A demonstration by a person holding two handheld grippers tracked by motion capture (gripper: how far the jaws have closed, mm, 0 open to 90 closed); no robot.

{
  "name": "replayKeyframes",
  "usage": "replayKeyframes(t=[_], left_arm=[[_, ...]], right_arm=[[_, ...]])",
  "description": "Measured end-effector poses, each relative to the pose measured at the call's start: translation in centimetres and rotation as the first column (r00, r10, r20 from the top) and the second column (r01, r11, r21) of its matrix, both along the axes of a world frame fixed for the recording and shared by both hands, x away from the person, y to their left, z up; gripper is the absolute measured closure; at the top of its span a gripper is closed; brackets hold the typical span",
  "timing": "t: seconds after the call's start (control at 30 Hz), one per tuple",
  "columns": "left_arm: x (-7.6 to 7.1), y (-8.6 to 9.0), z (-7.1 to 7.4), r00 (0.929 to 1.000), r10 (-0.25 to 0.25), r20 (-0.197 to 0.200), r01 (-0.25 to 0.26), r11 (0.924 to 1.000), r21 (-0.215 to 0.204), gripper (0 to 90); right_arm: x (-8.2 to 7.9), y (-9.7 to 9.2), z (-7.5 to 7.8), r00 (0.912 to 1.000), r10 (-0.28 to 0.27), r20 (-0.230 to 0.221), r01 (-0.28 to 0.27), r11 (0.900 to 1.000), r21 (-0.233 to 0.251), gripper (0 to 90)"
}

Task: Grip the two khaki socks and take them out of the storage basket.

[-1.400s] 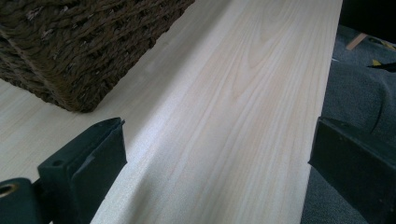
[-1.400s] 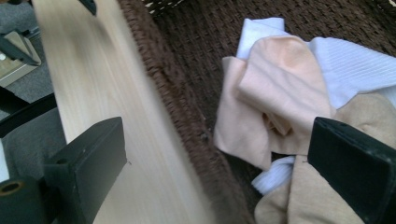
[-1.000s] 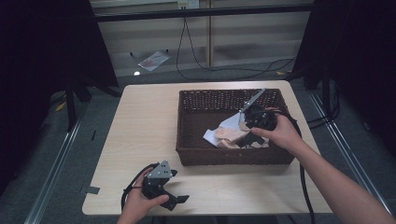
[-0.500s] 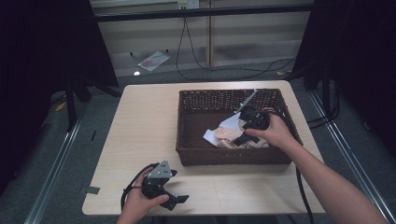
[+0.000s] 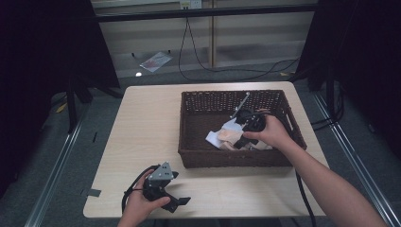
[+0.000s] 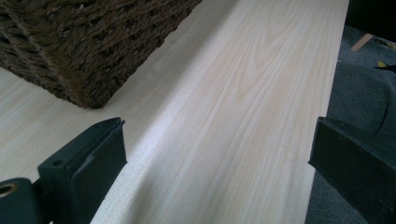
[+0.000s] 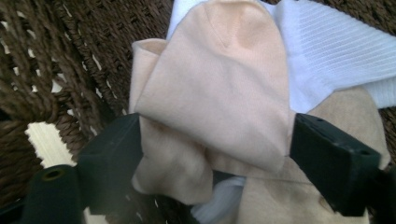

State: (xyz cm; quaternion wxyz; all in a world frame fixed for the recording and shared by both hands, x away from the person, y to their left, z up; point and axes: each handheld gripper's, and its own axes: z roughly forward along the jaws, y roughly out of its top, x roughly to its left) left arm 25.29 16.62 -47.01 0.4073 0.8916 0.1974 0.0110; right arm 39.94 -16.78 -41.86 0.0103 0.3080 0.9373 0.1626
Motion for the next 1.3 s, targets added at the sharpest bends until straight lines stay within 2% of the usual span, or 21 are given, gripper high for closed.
replayKeyframes(t=[0.17, 0.23, 0.33, 0.37, 0.4, 0.43, 0.47, 0.5, 0.6, 0.7, 0.8, 0.9, 1.0, 1.03, 1.07, 1.1, 1.13, 1.17, 1.3], left_arm=[[0.0, 0.1, 0.0, 1.0000, 0.008, -0.004, -0.008, 1.0000, 0.000, 3.1], [0.0, 0.1, 0.0, 1.0000, 0.003, -0.002, -0.003, 1.0000, 0.006, 3.2], [0.0, 0.0, 0.0, 1.0000, 0.008, -0.006, -0.008, 1.0000, -0.001, 3.2], [0.0, 0.0, 0.0, 1.0000, 0.008, -0.006, -0.008, 1.0000, -0.001, 3.1], [0.0, 0.1, 0.1, 0.9999, 0.012, -0.004, -0.012, 0.9999, 0.004, 3.2], [0.0, 0.1, 0.1, 0.9999, 0.012, -0.004, -0.012, 0.9999, 0.004, 3.1], [0.1, 0.1, 0.0, 0.9999, 0.013, -0.002, -0.013, 0.9999, -0.002, 3.1], [0.1, 0.1, 0.0, 0.9999, 0.015, -0.002, -0.015, 0.9999, -0.005, 3.2], [0.0, 0.1, 0.0, 0.9999, 0.015, -0.005, -0.015, 0.9999, 0.003, 3.2], [0.1, 0.2, 0.0, 0.9999, 0.014, -0.005, -0.014, 0.9999, 0.002, 3.2], [0.1, 0.1, 0.0, 0.9999, 0.015, -0.005, -0.015, 0.9999, 0.001, 3.2], [0.1, 0.1, -0.1, 0.9999, 0.011, 0.000, -0.011, 0.9999, -0.001, 3.2], [0.1, 0.1, 0.0, 1.0000, 0.008, -0.005, -0.008, 0.9999, 0.007, 3.2], [0.1, 0.1, 0.0, 1.0000, 0.008, -0.004, -0.008, 1.0000, 0.003, 3.2], [0.1, 0.1, 0.0, 1.0000, 0.008, -0.004, -0.008, 1.0000, 0.003, 3.2], [0.1, 0.1, -0.1, 0.9999, 0.011, -0.003, -0.011, 0.9999, -0.006, 3.2], [0.1, 0.1, -0.1, 0.9999, 0.011, -0.003, -0.011, 0.9999, -0.006, 3.2], [0.1, 0.1, -0.1, 0.9999, 0.008, -0.006, -0.008, 1.0000, 0.002, 3.2], [0.1, 0.1, -0.1, 0.9999, 0.009, -0.007, -0.009, 1.0000, -0.001, 3.1]], right_arm=[[0.3, -0.1, -0.2, 0.9999, -0.001, -0.015, 0.001, 0.9999, 0.014, 15.9], [0.4, 0.0, -0.3, 0.9998, 0.003, -0.021, -0.003, 0.9999, 0.013, 22.5], [0.5, -0.1, -0.5, 0.9994, 0.023, -0.027, -0.022, 0.9996, 0.019, 46.4], [0.5, -0.1, -0.5, 0.9994, 0.023, -0.027, -0.022, 0.9996, 0.019, 46.4], [0.6, -0.3, -0.6, 0.9993, 0.025, -0.029, -0.024, 0.9994, 0.023, 62.8], [0.6, -0.3, -0.6, 0.9993, 0.025, -0.029, -0.024, 0.9994, 0.023, 62.8], [0.6, -0.3, -0.6, 0.9993, 0.025, -0.028, -0.024, 0.9996, 0.016, 68.0], [0.7, -0.6, -0.5, 0.9994, 0.023, -0.025, -0.022, 0.9993, 0.030, 78.5], [0.9, -1.1, -0.2, 0.9995, 0.008, -0.031, -0.006, 0.9989, 0.046, 87.0], [0.9, -1.5, 0.2, 0.9991, -0.002, -0.043, 0.005, 0.9981, 0.061, 90.0], [0.9, -2.2, 0.9, 0.9983, -0.008, -0.057, 0.012, 0.9978, 0.065, 90.0], [0.8, -2.3, 1.4, 0.9987, -0.008, -0.050, 0.012, 0.9961, 0.087, 90.0], [0.8, -2.2, 1.3, 0.9981, 0.000, -0.062, 0.006, 0.9950, 0.100, 66.6], [0.8, -2.0, 1.2, 0.9970, -0.001, -0.078, 0.009, 0.9946, 0.103, 54.2], [0.8, -2.0, 1.2, 0.9970, -0.001, -0.078, 0.009, 0.9946, 0.103, 54.2], [0.8, -1.7, 0.9, 0.9974, -0.018, -0.069, 0.024, 0.9962, 0.084, 46.6], [0.8, -1.7, 0.9, 0.9974, -0.018, -0.069, 0.024, 0.9962, 0.084, 46.6], [0.7, -1.5, 0.8, 0.9974, -0.011, -0.071, 0.018, 0.9957, 0.091, 37.1], [0.7, -1.1, 0.9, 0.9976, -0.019, -0.066, 0.026, 0.9945, 0.102, 30.4]])
